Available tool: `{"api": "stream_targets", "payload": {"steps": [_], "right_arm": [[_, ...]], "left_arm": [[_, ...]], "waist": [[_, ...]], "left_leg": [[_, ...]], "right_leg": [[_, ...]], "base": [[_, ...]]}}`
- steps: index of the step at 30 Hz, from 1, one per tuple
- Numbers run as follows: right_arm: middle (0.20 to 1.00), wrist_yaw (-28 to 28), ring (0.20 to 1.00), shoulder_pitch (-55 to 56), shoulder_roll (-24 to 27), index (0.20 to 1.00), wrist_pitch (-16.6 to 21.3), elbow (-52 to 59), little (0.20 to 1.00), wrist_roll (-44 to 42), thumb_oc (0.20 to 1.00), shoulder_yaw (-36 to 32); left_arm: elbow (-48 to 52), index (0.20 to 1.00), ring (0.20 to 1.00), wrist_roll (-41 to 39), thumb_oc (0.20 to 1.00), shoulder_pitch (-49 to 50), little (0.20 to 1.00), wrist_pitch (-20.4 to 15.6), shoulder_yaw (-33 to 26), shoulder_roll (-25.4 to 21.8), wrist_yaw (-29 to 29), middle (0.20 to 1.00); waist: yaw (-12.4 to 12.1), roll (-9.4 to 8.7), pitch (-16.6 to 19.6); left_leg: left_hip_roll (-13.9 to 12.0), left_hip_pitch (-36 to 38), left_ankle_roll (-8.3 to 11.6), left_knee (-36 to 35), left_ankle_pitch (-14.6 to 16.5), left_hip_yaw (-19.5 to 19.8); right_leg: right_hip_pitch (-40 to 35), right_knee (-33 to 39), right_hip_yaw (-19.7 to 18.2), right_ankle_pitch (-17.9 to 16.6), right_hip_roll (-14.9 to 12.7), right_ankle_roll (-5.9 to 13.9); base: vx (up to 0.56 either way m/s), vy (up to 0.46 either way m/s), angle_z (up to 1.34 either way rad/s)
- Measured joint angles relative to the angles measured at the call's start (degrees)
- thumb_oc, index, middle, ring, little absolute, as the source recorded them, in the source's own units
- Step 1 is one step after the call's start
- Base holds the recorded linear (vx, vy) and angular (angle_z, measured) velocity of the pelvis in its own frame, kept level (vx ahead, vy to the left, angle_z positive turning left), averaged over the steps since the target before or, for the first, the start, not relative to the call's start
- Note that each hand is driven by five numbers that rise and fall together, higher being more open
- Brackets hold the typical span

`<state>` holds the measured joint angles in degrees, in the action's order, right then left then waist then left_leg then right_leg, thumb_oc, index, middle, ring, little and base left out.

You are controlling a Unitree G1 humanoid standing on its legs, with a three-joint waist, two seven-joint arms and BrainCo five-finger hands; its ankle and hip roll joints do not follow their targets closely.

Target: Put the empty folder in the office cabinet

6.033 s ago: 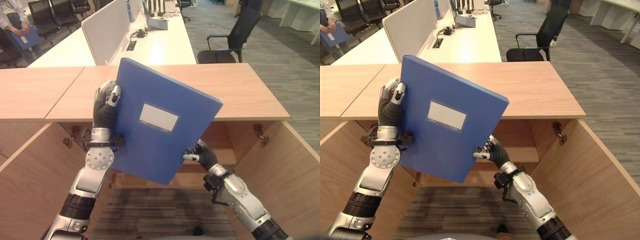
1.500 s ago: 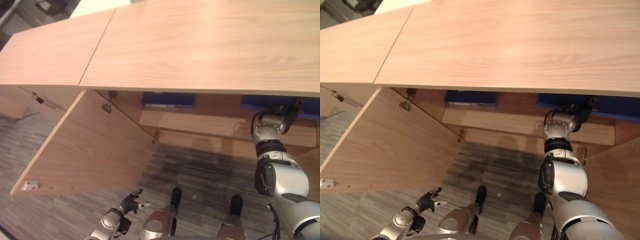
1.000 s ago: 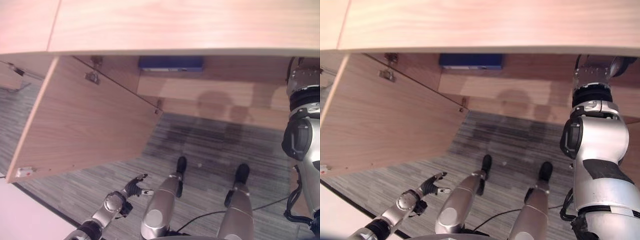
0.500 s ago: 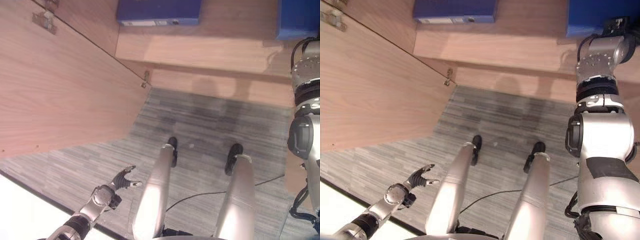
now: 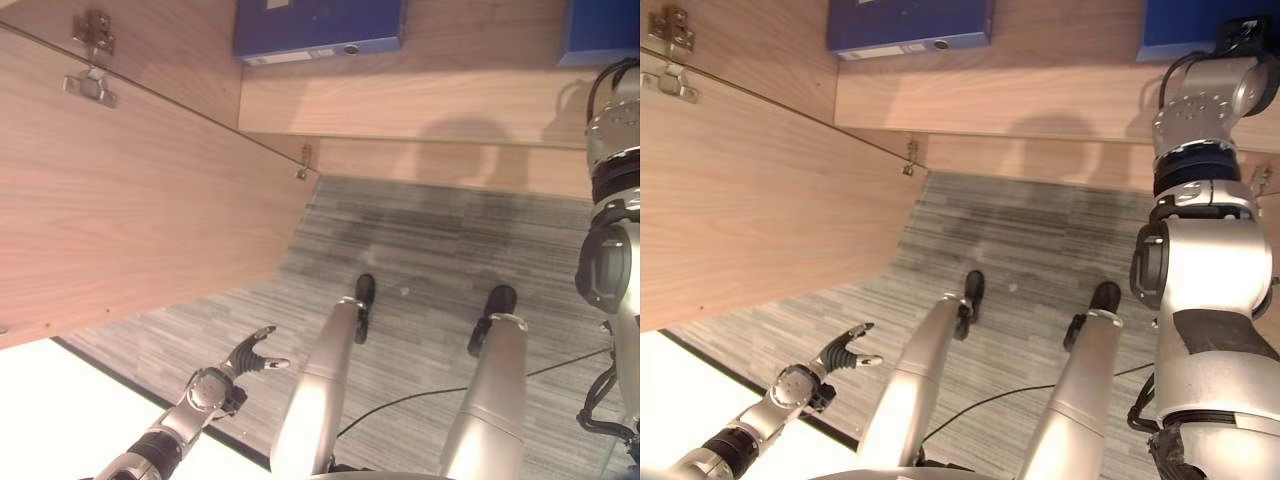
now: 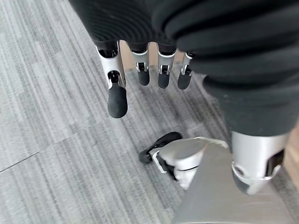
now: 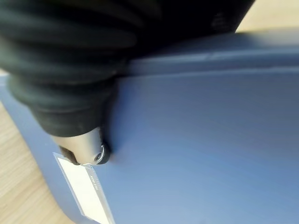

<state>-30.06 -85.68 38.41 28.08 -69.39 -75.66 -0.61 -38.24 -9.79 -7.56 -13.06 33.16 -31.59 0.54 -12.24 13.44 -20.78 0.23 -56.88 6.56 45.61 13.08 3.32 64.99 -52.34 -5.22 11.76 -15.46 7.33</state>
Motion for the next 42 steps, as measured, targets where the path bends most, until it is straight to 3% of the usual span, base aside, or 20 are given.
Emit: {"api": "stream_targets", "payload": {"steps": [6, 10, 22, 24, 26, 27, 28, 29, 30, 42], "right_arm": [[0.2, -1.44, 0.2, -5.45, 3.12, 0.2, -1.05, -1.08, 0.2, -2.04, 0.2, 1.28], [0.2, -2.3, 0.2, -12.98, 5.54, 0.2, -1.2, -2.61, 0.2, -1.88, 0.2, 9.03], [0.2, -1.85, 0.2, -13.1, 6.67, 0.2, -4.35, -6.29, 0.2, 1.08, 0.2, 14.35], [0.354, -1.34, 0.354, -13.1, 6.79, 0.354, -5.31, -7.38, 0.354, 2.49, 0.354, 14.55], [0.376, -1.03, 0.376, -13.08, 7.23, 0.376, -6.42, -7.72, 0.376, 2.77, 0.376, 14.54], [0.253, -0.91, 0.253, -13.08, 7.46, 0.253, -6.69, -7.72, 0.253, 2.84, 0.253, 14.53], [0.216, -0.87, 0.216, -12.92, 7.57, 0.216, -7.12, -7.73, 0.216, 2.88, 0.216, 14.55], [0.504, -0.86, 0.504, -12.87, 7.57, 0.504, -7.19, -7.73, 0.504, 3.05, 0.504, 14.53], [1.0, -0.84, 1.0, -12.77, 7.58, 1.0, -7.28, -7.74, 1.0, 3.19, 1.0, 14.53], [1.0, -1.05, 1.0, -9.58, 9.59, 1.0, -11.35, -14.12, 1.0, 2.62, 1.0, 14.06]], "left_arm": [[0.27, 1.0, 1.0, 0.02, 1.0, 0.1, 1.0, -0.11, 0.12, -0.5, 0.13, 1.0], [0.29, 1.0, 1.0, 0.03, 1.0, 1.27, 1.0, -0.03, 1.39, -1.85, 0.67, 1.0], [1.99, 1.0, 1.0, -0.11, 1.0, 2.35, 1.0, -0.64, 1.7, -3.84, 1.2, 1.0], [2.49, 1.0, 1.0, -0.07, 1.0, 2.37, 1.0, -0.71, 3.16, -4.32, 1.26, 1.0], [2.47, 1.0, 1.0, -0.07, 1.0, 2.38, 1.0, -0.65, 3.33, -4.35, 1.27, 1.0], [2.49, 1.0, 1.0, -0.07, 1.0, 2.38, 1.0, -0.68, 3.3, -4.39, 1.26, 1.0], [2.35, 1.0, 1.0, -0.09, 1.0, 2.47, 1.0, -0.63, 3.3, -4.43, 1.17, 1.0], [2.36, 1.0, 1.0, -0.08, 1.0, 2.49, 1.0, -0.64, 3.33, -4.38, 1.18, 1.0], [2.34, 1.0, 1.0, -0.08, 1.0, 2.49, 1.0, -0.64, 3.33, -4.37, 1.18, 1.0], [1.48, 1.0, 1.0, -0.07, 1.0, 2.44, 1.0, -0.07, 3.39, -3.81, 0.07, 1.0]], "waist": [[-0.91, -0.09, 0.42], [-0.82, -0.44, 0.8], [-0.97, -0.81, 4.82], [-0.85, -0.64, 5.81], [-0.81, -0.63, 5.88], [-0.87, -0.63, 5.91], [-0.85, -0.67, 5.93], [-0.83, -0.66, 5.93], [-0.79, -0.67, 5.93], [0.56, -1.27, 6.21]], "left_leg": [[0.64, -0.03, 0.16, -0.54, -0.79, 0.8], [0.85, -0.4, 0.15, -0.39, -0.97, 1.38], [2.5, -3.26, -0.62, -0.9, -1.76, 0.33], [2.55, -4.16, -0.8, -0.88, -1.88, 0.25], [2.6, -4.52, -0.85, -0.72, -1.91, 0.22], [2.6, -4.63, -0.87, -0.69, -1.92, 0.17], [2.61, -4.68, -0.87, -0.69, -1.92, 0.18], [2.61, -4.71, -0.88, -0.72, -1.94, 0.18], [2.61, -4.73, -0.89, -0.79, -2.01, 0.2], [2.54, -3.66, -0.83, -2.03, -2.44, 0.19]], "right_leg": [[-0.13, -0.34, 0.58, 0.29, -0.87, -0.19], [-0.28, -0.09, 1.17, 0.24, -1.17, -0.13], [2.85, 0.53, -0.42, -0.44, -2.54, 0.92], [3.53, 0.84, -0.37, -0.59, -2.69, 1.18], [3.75, 1.0, -0.38, -0.75, -2.73, 1.38], [3.87, 0.98, -0.41, -0.79, -2.73, 1.42], [3.91, 0.98, -0.42, -0.8, -2.71, 1.43], [3.95, 0.97, -0.42, -0.8, -2.71, 1.43], [3.97, 1.02, -0.43, -0.83, -2.72, 1.48], [3.01, 2.12, -0.29, -1.57, -2.58, 1.32]], "base": [[0.01, -0.01, 0.1], [0.02, 0.016, 0.06], [0.01, 0.013, 0.02], [0.0, 0.011, 0.02], [0.0, 0.0, 0.0], [0.0, 0.0, 0.0], [0.0, 0.0, 0.0], [0.0, 0.0, 0.0], [0.0, 0.0, 0.0], [0.0, 0.0, 0.0]]}}
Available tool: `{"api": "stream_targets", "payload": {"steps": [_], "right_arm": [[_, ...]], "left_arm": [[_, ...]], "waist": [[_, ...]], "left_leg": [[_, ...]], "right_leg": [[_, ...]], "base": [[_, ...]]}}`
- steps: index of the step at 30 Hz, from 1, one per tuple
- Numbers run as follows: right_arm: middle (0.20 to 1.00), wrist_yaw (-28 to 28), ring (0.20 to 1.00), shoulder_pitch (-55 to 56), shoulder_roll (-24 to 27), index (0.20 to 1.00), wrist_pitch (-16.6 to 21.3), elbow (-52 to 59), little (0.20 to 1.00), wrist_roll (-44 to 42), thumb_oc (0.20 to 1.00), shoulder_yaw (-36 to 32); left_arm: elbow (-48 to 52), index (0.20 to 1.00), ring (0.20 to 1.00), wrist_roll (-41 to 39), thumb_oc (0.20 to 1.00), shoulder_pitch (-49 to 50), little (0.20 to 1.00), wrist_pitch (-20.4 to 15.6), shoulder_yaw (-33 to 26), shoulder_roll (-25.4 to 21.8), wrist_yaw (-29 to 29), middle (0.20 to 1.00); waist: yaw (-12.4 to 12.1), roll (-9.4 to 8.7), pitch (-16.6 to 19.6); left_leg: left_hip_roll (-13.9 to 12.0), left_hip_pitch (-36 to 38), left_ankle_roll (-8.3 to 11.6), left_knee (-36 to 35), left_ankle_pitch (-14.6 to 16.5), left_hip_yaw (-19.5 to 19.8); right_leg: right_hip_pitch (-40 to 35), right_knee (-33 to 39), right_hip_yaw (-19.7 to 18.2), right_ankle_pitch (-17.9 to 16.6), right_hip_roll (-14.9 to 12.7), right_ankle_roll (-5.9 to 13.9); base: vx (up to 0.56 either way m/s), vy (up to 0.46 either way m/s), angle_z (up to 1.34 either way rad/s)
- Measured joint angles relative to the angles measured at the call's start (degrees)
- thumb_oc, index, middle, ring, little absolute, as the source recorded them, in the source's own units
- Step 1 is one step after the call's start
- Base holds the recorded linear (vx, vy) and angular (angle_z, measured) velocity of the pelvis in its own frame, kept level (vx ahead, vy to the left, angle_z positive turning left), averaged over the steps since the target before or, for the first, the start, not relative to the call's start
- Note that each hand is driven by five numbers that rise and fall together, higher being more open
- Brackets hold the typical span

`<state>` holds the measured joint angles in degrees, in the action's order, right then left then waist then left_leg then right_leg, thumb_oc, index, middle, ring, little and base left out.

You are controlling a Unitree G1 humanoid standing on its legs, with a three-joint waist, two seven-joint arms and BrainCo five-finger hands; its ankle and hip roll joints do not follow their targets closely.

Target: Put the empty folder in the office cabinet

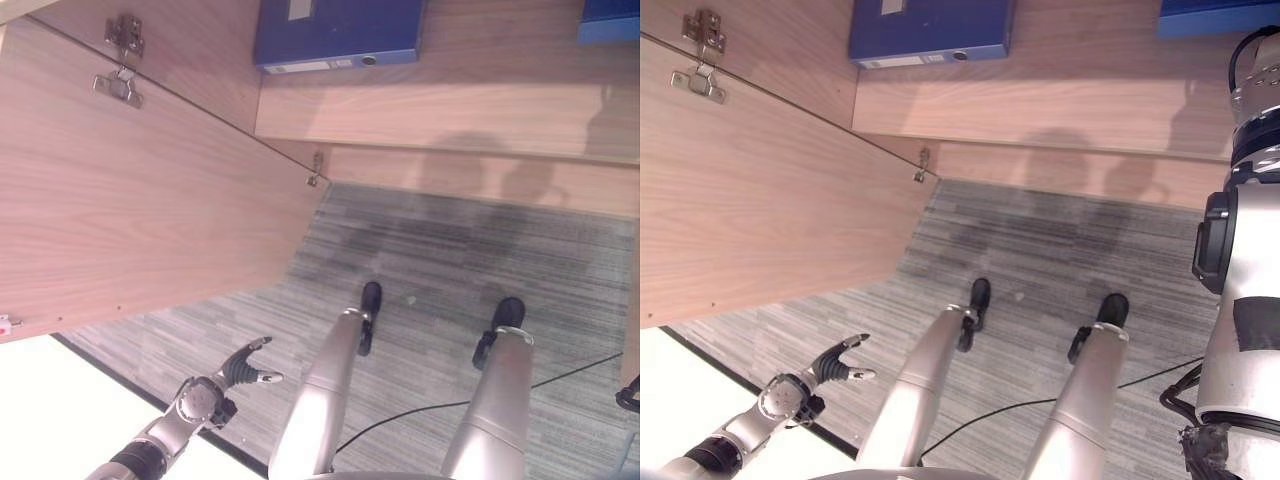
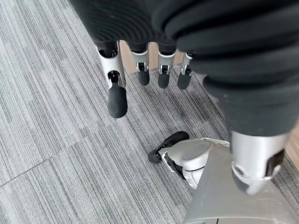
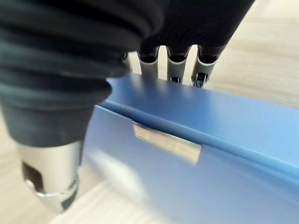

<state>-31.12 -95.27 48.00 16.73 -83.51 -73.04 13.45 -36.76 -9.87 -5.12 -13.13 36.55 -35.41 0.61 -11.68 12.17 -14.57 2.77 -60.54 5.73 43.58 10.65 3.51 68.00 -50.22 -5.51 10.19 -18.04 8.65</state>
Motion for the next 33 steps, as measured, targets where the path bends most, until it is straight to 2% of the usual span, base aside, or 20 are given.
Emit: {"api": "stream_targets", "payload": {"steps": [5, 10, 14, 27, 28, 29, 33], "right_arm": [[1.0, -0.43, 1.0, 0.73, 0.49, 1.0, -3.62, -5.06, 1.0, 0.02, 1.0, -0.58], [1.0, -1.42, 1.0, 1.68, 0.84, 1.0, -6.14, -9.47, 1.0, -0.42, 1.0, -3.17], [1.0, -2.74, 1.0, 2.83, 0.52, 1.0, -6.07, -9.32, 1.0, -4.63, 1.0, -5.12], [1.0, -4.13, 1.0, 5.74, 0.48, 1.0, -5.93, -9.3, 1.0, -4.61, 1.0, -5.47], [1.0, -4.74, 1.0, 6.51, 0.38, 1.0, -5.87, -9.73, 1.0, -4.58, 1.0, -5.78], [1.0, -5.04, 1.0, 6.64, 0.47, 1.0, -5.71, -9.73, 1.0, -4.58, 1.0, -6.67], [1.0, -5.03, 1.0, 5.9, 0.39, 1.0, -5.98, -9.24, 1.0, -4.58, 1.0, -5.96]], "left_arm": [[-0.51, 1.0, 1.0, 0.1, 1.0, -0.12, 1.0, 0.79, 0.17, 0.89, 0.01, 1.0], [-2.39, 1.0, 1.0, 0.26, 1.0, -0.71, 1.0, 1.89, 0.84, 0.84, 0.29, 1.0], [-3.76, 1.0, 1.0, 0.31, 1.0, -1.0, 1.0, 2.32, 1.24, 0.9, 0.46, 1.0], [-3.76, 1.0, 1.0, 0.71, 1.0, -1.12, 1.0, 2.41, 1.64, 1.82, 0.47, 1.0], [-3.91, 1.0, 1.0, 0.63, 1.0, -1.14, 1.0, 2.54, 1.61, 2.22, 0.34, 1.0], [-4.24, 1.0, 1.0, 0.61, 1.0, -1.17, 1.0, 2.52, 1.57, 2.45, 0.3, 1.0], [-4.73, 1.0, 1.0, 0.17, 1.0, -1.08, 1.0, 2.75, 1.73, 3.12, 0.45, 1.0]], "waist": [[0.77, -1.03, 0.52], [0.42, -1.38, 0.94], [-0.03, -1.41, 1.14], [-0.96, -1.17, 1.62], [-1.32, -0.93, 1.72], [-1.24, -0.91, 1.77], [-1.89, -0.8, 1.85]], "left_leg": [[-0.15, 1.93, -0.2, -1.99, -0.79, -0.16], [-0.19, 2.42, -0.3, -2.81, -1.16, -0.22], [-0.18, 4.13, -0.37, -3.98, -1.39, -0.36], [-0.08, 5.48, -0.24, -6.67, -2.84, -0.14], [-0.52, 5.9, -0.25, -7.41, -2.84, -0.26], [-0.15, 6.05, 0.04, -7.36, -3.01, 0.36], [-0.15, 6.83, 0.68, -8.5, -3.69, 0.96]], "right_leg": [[-1.96, 2.28, 0.26, -0.66, 0.38, 0.18], [-2.66, 3.62, 0.25, -1.48, 0.52, 0.19], [-4.2, 4.33, 0.36, -1.47, 0.3, 0.24], [-5.22, 6.12, 1.32, -2.3, -0.08, -0.2], [-5.57, 4.74, 1.44, -0.84, -0.12, 0.52], [-5.73, 4.61, 1.16, -0.46, -0.09, -0.33], [-5.85, 4.88, 1.53, -0.6, 0.13, -0.57]], "base": [[0.0, -0.016, -0.03], [0.0, -0.009, -0.03], [0.0, 0.0, 0.0], [0.0, -0.001, 0.01], [0.1, -0.073, 0.14], [0.02, -0.027, 0.13], [0.01, -0.006, 0.02]]}}
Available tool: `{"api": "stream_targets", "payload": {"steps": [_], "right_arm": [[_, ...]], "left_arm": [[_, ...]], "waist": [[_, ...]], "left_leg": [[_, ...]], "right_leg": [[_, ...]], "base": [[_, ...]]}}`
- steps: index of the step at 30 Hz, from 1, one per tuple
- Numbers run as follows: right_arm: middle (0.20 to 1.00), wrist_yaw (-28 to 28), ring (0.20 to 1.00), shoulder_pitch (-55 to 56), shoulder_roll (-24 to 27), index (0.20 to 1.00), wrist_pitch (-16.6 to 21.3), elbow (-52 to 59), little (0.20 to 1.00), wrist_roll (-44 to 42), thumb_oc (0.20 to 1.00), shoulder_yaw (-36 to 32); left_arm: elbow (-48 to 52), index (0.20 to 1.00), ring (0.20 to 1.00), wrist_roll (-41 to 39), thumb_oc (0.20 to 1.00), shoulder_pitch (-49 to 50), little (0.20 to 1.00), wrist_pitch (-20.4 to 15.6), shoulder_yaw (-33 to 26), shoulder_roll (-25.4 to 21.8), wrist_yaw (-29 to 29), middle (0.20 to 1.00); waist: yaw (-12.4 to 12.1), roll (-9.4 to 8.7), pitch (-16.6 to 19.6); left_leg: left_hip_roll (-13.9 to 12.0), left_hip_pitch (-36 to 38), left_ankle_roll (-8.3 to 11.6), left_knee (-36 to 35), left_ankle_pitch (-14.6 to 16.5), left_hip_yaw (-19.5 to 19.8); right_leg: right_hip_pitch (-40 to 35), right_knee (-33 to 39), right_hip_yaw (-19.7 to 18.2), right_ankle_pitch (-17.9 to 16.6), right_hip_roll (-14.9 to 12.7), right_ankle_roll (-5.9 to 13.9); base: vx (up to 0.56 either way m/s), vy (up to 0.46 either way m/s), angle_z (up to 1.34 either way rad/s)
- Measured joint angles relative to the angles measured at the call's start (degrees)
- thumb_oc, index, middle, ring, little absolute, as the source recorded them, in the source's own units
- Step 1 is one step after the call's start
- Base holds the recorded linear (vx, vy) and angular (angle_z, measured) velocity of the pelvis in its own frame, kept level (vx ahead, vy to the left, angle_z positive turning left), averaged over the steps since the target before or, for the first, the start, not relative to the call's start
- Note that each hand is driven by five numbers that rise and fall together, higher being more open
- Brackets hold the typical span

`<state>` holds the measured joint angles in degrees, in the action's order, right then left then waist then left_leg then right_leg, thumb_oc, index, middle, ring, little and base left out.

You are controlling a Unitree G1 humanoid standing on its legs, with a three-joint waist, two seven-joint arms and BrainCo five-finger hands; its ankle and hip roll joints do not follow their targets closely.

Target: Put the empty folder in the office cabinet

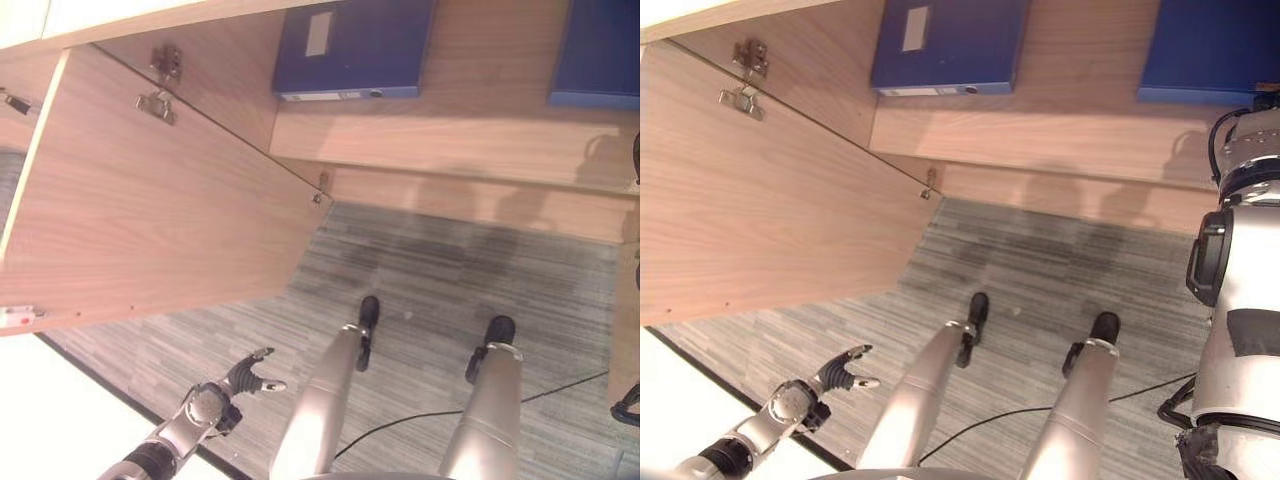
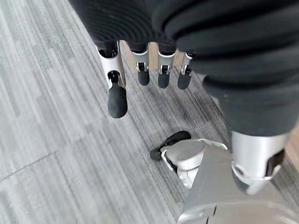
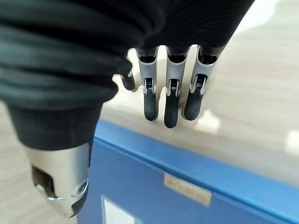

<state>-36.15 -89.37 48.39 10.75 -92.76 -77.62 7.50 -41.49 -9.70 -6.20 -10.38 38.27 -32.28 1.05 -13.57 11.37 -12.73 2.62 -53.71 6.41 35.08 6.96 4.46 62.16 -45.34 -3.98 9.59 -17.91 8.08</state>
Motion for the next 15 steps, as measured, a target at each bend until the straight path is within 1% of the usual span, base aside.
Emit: {"api": "stream_targets", "payload": {"steps": [2, 4, 5, 6, 9, 15], "right_arm": [[1.0, 0.2, 1.0, -2.45, 0.16, 1.0, -1.02, 0.04, 1.0, 0.09, 1.0, 3.71], [1.0, 0.93, 1.0, -7.97, 2.44, 1.0, -5.12, 0.19, 1.0, 0.72, 1.0, 11.01], [1.0, -0.28, 1.0, -9.48, 3.23, 1.0, -6.39, -0.33, 1.0, 0.61, 1.0, 11.79], [1.0, 0.01, 1.0, -10.9, 3.56, 1.0, -8.1, -2.05, 1.0, 1.28, 1.0, 12.7], [1.0, 1.07, 1.0, -11.57, 4.76, 1.0, -11.36, -2.36, 1.0, 5.37, 1.0, 15.36], [1.0, 3.07, 1.0, -11.45, 4.88, 1.0, -12.76, -2.51, 1.0, 9.31, 1.0, 15.4]], "left_arm": [[0.02, 1.0, 1.0, -0.05, 1.0, -0.01, 1.0, -0.06, -0.12, 0.03, 0.01, 1.0], [0.24, 1.0, 1.0, -0.07, 1.0, -0.03, 1.0, -0.52, -0.22, 0.04, 0.24, 1.0], [0.23, 1.0, 1.0, -0.07, 1.0, 0.15, 1.0, -0.57, -0.18, 0.05, 0.25, 1.0], [0.12, 1.0, 1.0, -0.07, 1.0, 0.14, 1.0, -0.53, -0.02, 0.16, 0.69, 1.0], [0.34, 1.0, 1.0, -0.1, 1.0, 0.1, 1.0, -0.59, -0.1, 0.16, 1.43, 1.0], [1.1, 1.0, 1.0, -0.13, 1.0, -0.24, 1.0, -0.6, -0.11, 0.16, 2.36, 1.0]], "waist": [[-0.08, 0.14, 0.09], [-0.42, 0.22, 0.13], [-0.64, 0.13, 0.17], [-0.61, 0.02, 0.23], [-1.05, 0.01, 0.22], [-0.87, -0.13, 0.12]], "left_leg": [[0.0, 0.02, 0.0, -0.27, -0.01, -0.01], [0.11, -0.03, -0.08, -0.35, -0.37, -0.08], [0.08, 0.06, -0.13, -0.54, -0.47, -0.01], [0.09, 0.09, -0.19, -1.08, -0.74, 0.02], [0.14, 0.01, -0.26, -2.58, -1.67, -0.06], [0.07, 0.37, -0.3, -4.28, -3.03, 0.1]], "right_leg": [[0.0, -0.13, -0.01, -0.01, -0.04, -0.01], [0.05, 0.02, 0.06, -0.18, -0.27, -0.08], [-0.07, 0.38, 0.21, -0.34, -0.26, -0.09], [-0.22, 0.85, 0.32, -0.56, -0.31, -0.01], [-0.08, 2.09, 0.31, -1.12, -0.32, 0.43], [-0.49, 4.11, 0.64, -2.67, -0.06, 0.24]], "base": [[0.0, 0.0, 0.0], [0.0, -0.008, 0.05], [0.0, 0.0, 0.0], [0.0, 0.0, 0.0], [0.0, 0.0, 0.0], [-0.02, 0.003, -0.01]]}}
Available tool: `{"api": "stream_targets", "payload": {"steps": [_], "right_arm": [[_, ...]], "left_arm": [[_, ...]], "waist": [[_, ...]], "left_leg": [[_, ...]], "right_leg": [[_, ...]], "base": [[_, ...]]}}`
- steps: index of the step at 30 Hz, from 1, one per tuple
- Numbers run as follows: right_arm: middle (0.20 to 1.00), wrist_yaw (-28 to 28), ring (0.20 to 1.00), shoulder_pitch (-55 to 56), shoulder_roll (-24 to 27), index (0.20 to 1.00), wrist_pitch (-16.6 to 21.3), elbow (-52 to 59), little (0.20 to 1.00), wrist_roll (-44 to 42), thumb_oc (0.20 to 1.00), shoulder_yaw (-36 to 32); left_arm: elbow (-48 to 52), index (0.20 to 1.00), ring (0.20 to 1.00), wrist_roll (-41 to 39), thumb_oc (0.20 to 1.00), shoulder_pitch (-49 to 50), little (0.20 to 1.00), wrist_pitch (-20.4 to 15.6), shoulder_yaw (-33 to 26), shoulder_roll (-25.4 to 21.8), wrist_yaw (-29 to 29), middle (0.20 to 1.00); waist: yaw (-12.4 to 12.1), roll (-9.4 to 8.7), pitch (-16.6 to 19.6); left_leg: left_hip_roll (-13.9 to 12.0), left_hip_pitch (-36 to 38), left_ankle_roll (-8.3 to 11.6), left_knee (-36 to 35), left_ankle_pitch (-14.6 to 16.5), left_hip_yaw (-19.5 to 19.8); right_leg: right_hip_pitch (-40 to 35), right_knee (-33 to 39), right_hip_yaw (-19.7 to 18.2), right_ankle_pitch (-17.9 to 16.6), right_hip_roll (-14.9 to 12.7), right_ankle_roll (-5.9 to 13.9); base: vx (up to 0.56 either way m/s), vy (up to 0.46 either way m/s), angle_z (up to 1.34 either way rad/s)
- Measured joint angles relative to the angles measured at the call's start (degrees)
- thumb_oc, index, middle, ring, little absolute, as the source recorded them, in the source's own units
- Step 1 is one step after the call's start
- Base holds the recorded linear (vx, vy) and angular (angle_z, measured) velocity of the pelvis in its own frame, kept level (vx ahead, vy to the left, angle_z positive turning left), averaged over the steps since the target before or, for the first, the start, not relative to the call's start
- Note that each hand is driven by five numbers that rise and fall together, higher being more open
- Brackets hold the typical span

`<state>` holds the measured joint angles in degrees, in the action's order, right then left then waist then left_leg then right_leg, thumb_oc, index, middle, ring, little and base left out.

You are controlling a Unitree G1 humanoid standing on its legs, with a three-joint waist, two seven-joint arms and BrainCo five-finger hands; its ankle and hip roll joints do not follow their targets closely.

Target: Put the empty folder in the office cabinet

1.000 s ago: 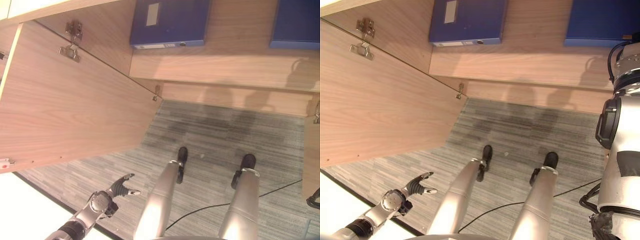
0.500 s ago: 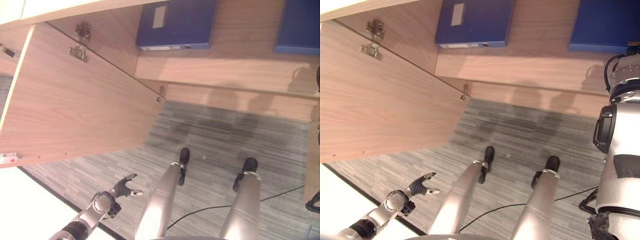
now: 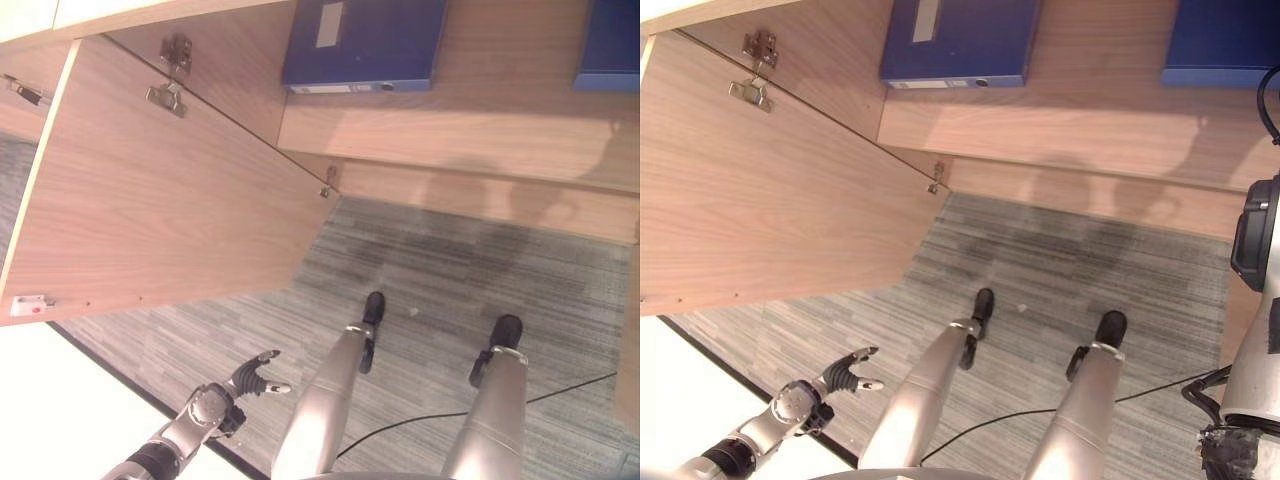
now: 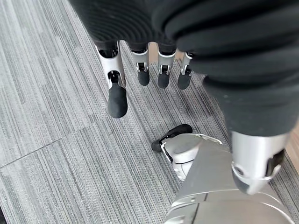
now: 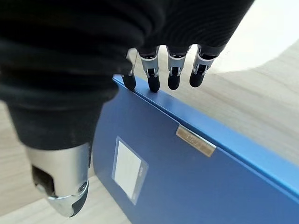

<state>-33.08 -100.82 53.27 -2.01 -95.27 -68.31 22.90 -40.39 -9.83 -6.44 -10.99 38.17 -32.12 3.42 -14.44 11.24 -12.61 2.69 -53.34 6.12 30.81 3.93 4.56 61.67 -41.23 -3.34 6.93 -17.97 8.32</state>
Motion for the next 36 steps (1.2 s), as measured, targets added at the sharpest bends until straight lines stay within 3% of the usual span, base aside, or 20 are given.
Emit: {"api": "stream_targets", "payload": {"steps": [2, 3, 5, 6, 7, 8, 11, 12, 14, 17, 19, 21, 23, 25, 27, 32, 34, 36], "right_arm": [[1.0, 2.03, 1.0, 1.21, -0.2, 1.0, -0.01, -0.23, 1.0, 1.19, 1.0, -0.43], [1.0, 3.07, 1.0, 1.55, -0.27, 1.0, -0.01, -0.57, 1.0, 2.05, 1.0, -0.44], [1.0, 3.95, 1.0, 1.47, -0.32, 1.0, 0.03, -1.69, 1.0, 2.05, 1.0, -0.58], [1.0, 3.97, 1.0, 2.78, -1.43, 1.0, 0.4, -0.93, 1.0, 2.04, 1.0, -1.51], [1.0, 4.47, 1.0, 5.77, -1.9, 1.0, 1.58, 0.86, 1.0, 2.19, 1.0, -3.12], [1.0, 5.24, 1.0, 9.33, -3.35, 1.0, 2.43, 2.49, 1.0, 2.03, 1.0, -4.54], [1.0, 6.25, 1.0, 16.56, -6.42, 1.0, 4.76, 5.42, 1.0, 1.68, 1.0, -10.27], [1.0, 6.27, 1.0, 20.61, -9.52, 1.0, 6.92, 5.55, 1.0, 1.8, 1.0, -14.06], [1.0, 6.35, 1.0, 23.2, -12.02, 1.0, 8.38, 7.4, 1.0, 1.02, 1.0, -14.4], [1.0, 9.47, 1.0, 33.57, -16.4, 1.0, 11.01, 21.38, 1.0, -0.17, 1.0, -15.2], [1.0, 10.69, 1.0, 35.55, -16.66, 1.0, 11.5, 23.67, 1.0, -0.23, 1.0, -16.71], [1.0, 13.39, 1.0, 40.7, -17.7, 1.0, 14.61, 30.85, 1.0, 0.45, 1.0, -19.31], [1.0, 14.53, 1.0, 43.09, -19.45, 1.0, 15.93, 31.19, 1.0, 0.49, 1.0, -22.02], [1.0, 16.26, 1.0, 47.87, -22.42, 1.0, 19.63, 34.62, 1.0, 0.91, 1.0, -25.87], [1.0, 16.8, 1.0, 49.26, -24.09, 1.0, 20.67, 35.29, 1.0, 0.92, 1.0, -25.58], [1.0, 18.59, 1.0, 64.33, -31.27, 1.0, 23.3, 51.7, 1.0, 3.87, 1.0, -25.46], [1.0, 19.52, 1.0, 73.39, -34.77, 1.0, 23.14, 58.97, 1.0, 8.11, 1.0, -23.26], [1.0, 20.84, 1.0, 80.37, -36.31, 1.0, 22.48, 59.4, 1.0, 13.75, 1.0, -19.74]], "left_arm": [[-0.1, 1.0, 1.0, -0.05, 1.0, -0.32, 1.0, 0.01, -0.11, 0.01, -0.07, 1.0], [-0.12, 1.0, 1.0, -0.05, 1.0, -0.49, 1.0, 0.02, -0.02, 0.04, -0.05, 1.0], [-0.68, 1.0, 1.0, -0.25, 1.0, -0.57, 1.0, 0.04, -0.56, -0.05, -0.18, 1.0], [-1.31, 1.0, 1.0, -0.58, 1.0, -0.52, 1.0, 0.12, -0.57, -0.03, -0.21, 1.0], [-2.26, 1.0, 1.0, -0.86, 1.0, -0.58, 1.0, 0.21, -0.38, 0.17, -0.3, 1.0], [-3.08, 1.0, 1.0, -0.98, 1.0, -0.6, 1.0, 0.33, -0.71, 0.53, -0.43, 1.0], [-3.5, 1.0, 1.0, -0.98, 1.0, -1.25, 1.0, 0.64, -1.14, 0.81, -0.86, 1.0], [-4.68, 1.0, 1.0, -0.98, 1.0, -2.29, 1.0, 0.88, -1.85, 0.98, -1.24, 1.0], [-4.56, 1.0, 1.0, -1.04, 1.0, -2.56, 1.0, 0.92, -2.68, 1.12, -1.65, 1.0], [-5.04, 1.0, 1.0, -1.79, 1.0, -1.17, 1.0, 0.66, -6.39, 2.12, -1.34, 1.0], [-5.16, 1.0, 1.0, -2.78, 1.0, -1.23, 1.0, 0.41, -7.67, 2.56, -1.15, 1.0], [-5.78, 1.0, 1.0, -3.54, 1.0, -0.69, 1.0, -0.19, -9.72, 2.8, -0.85, 1.0], [-7.36, 1.0, 1.0, -3.5, 1.0, -0.62, 1.0, -0.16, -10.08, 2.83, -0.13, 1.0], [-9.51, 1.0, 1.0, -3.36, 1.0, 0.0, 1.0, -0.41, -11.25, 2.97, -0.01, 1.0], [-9.76, 1.0, 1.0, -3.33, 1.0, 0.58, 1.0, -0.44, -11.26, 2.9, 0.02, 1.0], [4.66, 1.0, 1.0, -5.42, 1.0, 7.05, 1.0, -0.52, -13.9, 1.49, 1.39, 1.0], [5.03, 1.0, 1.0, -5.55, 1.0, 8.34, 1.0, -0.33, -14.06, 1.79, 2.62, 1.0], [4.47, 1.0, 1.0, -5.51, 1.0, 10.01, 1.0, 0.15, -15.24, 2.05, 3.61, 1.0]], "waist": [[0.05, -0.21, -0.15], [0.08, -0.16, -0.12], [0.5, -0.88, -0.59], [0.56, -1.34, -0.91], [0.85, -1.5, -1.02], [1.25, -1.85, -1.24], [1.45, -1.84, -1.78], [1.55, -1.92, -2.0], [1.91, -1.99, -2.22], [3.36, -3.27, -3.31], [3.81, -3.47, -3.56], [4.49, -4.03, -4.79], [4.81, -4.01, -5.17], [5.38, -4.07, -6.26], [5.93, -4.07, -6.26], [6.17, -4.02, -6.41], [6.84, -4.08, -6.49], [8.01, -4.46, -6.45]], "left_leg": [[-0.25, 0.63, -0.05, -0.37, -0.26, 0.11], [-0.86, 0.72, -0.68, -0.75, 0.31, 0.05], [-0.69, 1.58, -0.15, -1.29, -0.04, 0.54], [-0.82, 2.35, 0.24, -1.65, -0.91, 0.57], [-1.52, 3.02, -0.54, -2.18, -0.2, 0.69], [-1.23, 3.42, 0.33, -2.06, -0.78, 0.84], [-1.9, 4.09, 0.24, -2.47, -0.84, 0.66], [-2.27, 5.25, 0.16, -3.46, -1.13, 0.71], [-2.38, 7.23, -0.12, -5.22, -1.49, 0.65], [-3.5, 10.4, -0.14, -7.71, -1.87, 0.3], [-3.77, 10.98, -0.43, -8.88, -2.43, 0.04], [-3.7, 12.19, -0.41, -9.3, -2.53, 0.09], [-3.81, 13.25, -0.43, -10.25, -2.54, 0.15], [-3.94, 16.04, -0.48, -11.87, -2.55, 0.16], [-4.05, 17.11, -0.66, -12.45, -2.43, -0.04], [-4.0, 20.77, -1.18, -13.26, -2.03, -0.37], [-4.26, 23.07, -1.29, -14.2, -1.96, -0.36], [-4.34, 26.3, -1.37, -14.92, -1.78, -0.19]], "right_leg": [[-1.08, 1.29, 0.42, -1.19, 0.7, -0.14], [-1.64, 1.79, 0.8, -0.67, 0.83, 0.7], [-2.43, 1.96, 0.51, -0.21, 0.8, 0.17], [-3.16, 2.86, 0.7, -1.58, 1.53, -0.26], [-3.99, 3.11, 1.42, -0.97, 1.72, 0.44], [-4.66, 4.05, 1.07, -1.9, 1.84, -0.48], [-5.76, 5.8, 1.46, -2.2, 2.49, -0.08], [-7.28, 7.39, 1.88, -2.99, 2.8, 0.0], [-9.64, 9.86, 2.28, -3.69, 2.88, -0.04], [-13.65, 14.39, 2.93, -5.27, 3.69, 0.19], [-14.73, 15.99, 3.37, -6.02, 3.76, 0.44], [-16.03, 17.02, 3.5, -6.42, 3.74, -0.03], [-17.45, 18.36, 3.98, -7.08, 3.79, -0.08], [-20.55, 20.39, 4.33, -7.73, 3.91, 0.02], [-22.0, 21.99, 4.39, -8.16, 3.97, 0.12], [-26.94, 25.35, 4.97, -9.12, 3.89, 0.34], [-30.0, 27.51, 5.81, -9.42, 3.91, 0.36], [-33.89, 29.27, 6.2, -9.46, 3.99, 0.27]], "base": [[-0.02, -0.002, -0.1], [0.07, -0.057, -0.04], [-0.05, 0.012, 0.01], [-0.1, 0.037, -0.1], [-0.02, -0.002, -0.12], [-0.11, 0.03, -0.14], [-0.01, -0.02, -0.11], [-0.02, -0.019, -0.06], [-0.02, -0.009, -0.08], [-0.01, -0.003, -0.15], [0.0, 0.005, -0.05], [0.0, 0.0, 0.0], [-0.01, 0.011, -0.03], [-0.02, 0.014, -0.05], [-0.03, 0.022, -0.05], [-0.01, 0.014, -0.02], [0.02, 0.006, 0.02], [0.07, 0.011, 0.06]]}}
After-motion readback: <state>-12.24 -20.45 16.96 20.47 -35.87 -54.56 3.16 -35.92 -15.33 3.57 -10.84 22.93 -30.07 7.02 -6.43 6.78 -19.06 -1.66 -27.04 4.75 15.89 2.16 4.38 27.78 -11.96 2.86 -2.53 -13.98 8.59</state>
